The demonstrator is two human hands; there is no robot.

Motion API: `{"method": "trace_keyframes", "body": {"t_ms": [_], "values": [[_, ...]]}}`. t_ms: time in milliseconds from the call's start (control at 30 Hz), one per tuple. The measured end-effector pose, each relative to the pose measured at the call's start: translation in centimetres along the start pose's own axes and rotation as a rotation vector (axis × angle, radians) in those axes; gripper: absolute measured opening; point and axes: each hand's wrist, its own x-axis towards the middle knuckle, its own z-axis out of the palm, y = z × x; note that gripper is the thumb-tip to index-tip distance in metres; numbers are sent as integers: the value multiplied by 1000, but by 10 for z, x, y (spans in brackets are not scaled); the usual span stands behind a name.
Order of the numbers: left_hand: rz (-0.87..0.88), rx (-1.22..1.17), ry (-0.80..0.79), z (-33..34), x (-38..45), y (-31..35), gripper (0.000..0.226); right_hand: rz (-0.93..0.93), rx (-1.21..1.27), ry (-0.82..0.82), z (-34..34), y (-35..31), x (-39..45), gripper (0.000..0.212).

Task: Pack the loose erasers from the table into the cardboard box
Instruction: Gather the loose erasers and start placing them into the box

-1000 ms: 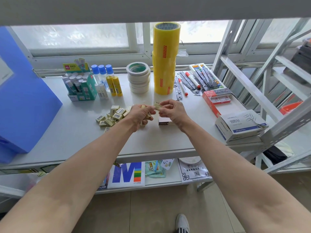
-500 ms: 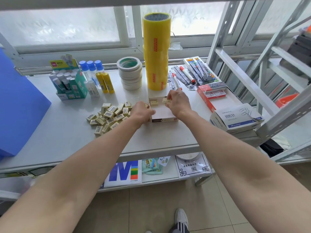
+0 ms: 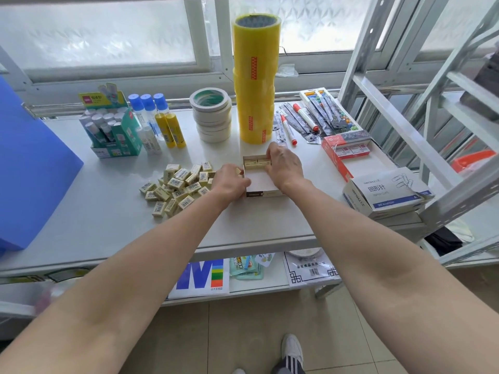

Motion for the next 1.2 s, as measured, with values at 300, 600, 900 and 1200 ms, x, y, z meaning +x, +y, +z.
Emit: {"method": "trace_keyframes", "body": {"t_ms": [300,600,900,1200], "values": [[0,20,14,0,4,-7,38,19,38,-36,0,-2,-2,11],[-19,-144,-85,-8,9,-19,36,25,44,45,-6,-4,-9,20],[-23,-180,-123,-9,6,-17,29,79,124,25,-10,-6,-11,27],[-268,-865,-142,-28,3,-14,56,35,379,60,-20,-28,-17,19]]}}
